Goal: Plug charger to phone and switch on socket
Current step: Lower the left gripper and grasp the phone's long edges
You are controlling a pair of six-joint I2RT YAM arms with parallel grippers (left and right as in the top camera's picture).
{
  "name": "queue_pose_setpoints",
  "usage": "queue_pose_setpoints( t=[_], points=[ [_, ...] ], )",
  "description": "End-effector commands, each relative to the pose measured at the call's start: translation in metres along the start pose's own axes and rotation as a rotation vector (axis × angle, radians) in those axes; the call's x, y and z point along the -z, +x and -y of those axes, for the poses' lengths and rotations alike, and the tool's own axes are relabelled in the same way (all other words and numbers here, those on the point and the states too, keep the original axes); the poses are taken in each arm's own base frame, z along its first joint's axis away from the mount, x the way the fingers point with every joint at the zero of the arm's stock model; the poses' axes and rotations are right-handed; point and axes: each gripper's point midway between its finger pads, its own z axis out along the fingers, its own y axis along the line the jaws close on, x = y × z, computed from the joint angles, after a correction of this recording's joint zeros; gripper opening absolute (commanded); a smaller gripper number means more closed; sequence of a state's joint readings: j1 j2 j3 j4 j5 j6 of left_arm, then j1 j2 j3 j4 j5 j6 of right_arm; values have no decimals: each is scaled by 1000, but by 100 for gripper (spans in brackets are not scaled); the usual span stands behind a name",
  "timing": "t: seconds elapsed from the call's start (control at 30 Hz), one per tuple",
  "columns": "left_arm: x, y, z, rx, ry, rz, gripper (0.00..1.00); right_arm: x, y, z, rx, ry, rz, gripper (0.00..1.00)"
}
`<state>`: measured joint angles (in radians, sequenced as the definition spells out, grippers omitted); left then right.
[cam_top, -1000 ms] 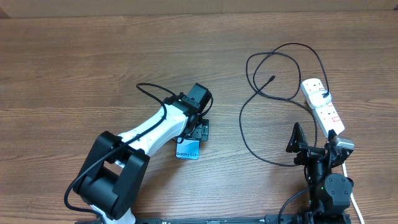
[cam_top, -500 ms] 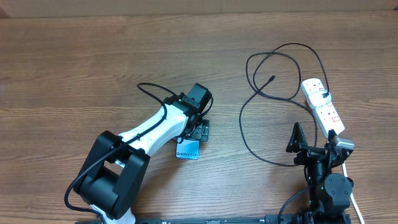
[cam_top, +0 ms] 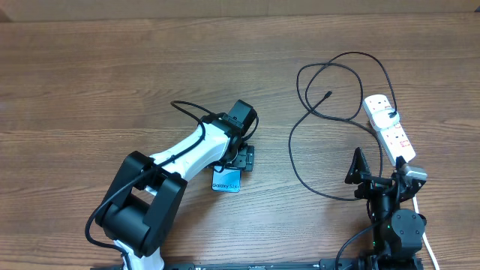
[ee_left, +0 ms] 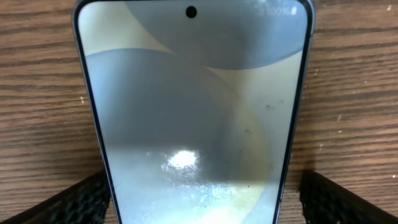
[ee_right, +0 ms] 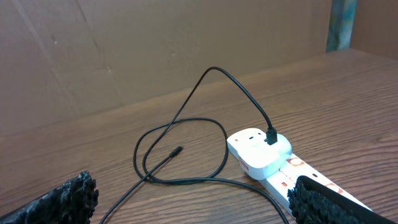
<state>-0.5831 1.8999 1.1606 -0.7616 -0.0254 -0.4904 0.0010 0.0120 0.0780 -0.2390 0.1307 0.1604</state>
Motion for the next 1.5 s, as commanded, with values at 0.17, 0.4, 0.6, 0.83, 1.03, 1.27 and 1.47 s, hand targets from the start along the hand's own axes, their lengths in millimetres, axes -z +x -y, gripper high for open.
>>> queue_pose_setpoints(
  t=[0.17,0.4,0.6,0.83,1.03,1.27,1.47],
  points=[
    [-19,23,-5,-20,-27,-103,84,0,0,-2,1,-10,5,100],
    [-19,22,-6,-20,-37,-100,65,0,0,-2,1,-10,5,100],
    [-19,20,-9,-20,-51,-90,63,0,0,-2,1,-10,5,100],
    [-6,13,-4,-23,-43,-93,61,0,0,-2,1,-10,4,100],
    [12,0,12,-55,15,-87,59,0,0,-2,1,-10,5,100],
    [20,-1,29,-83,104,-105,59,0,0,-2,1,-10,5,100],
    [24,9,48,-141,227,-152,58,0,0,-2,1,-10,5,100]
  ],
)
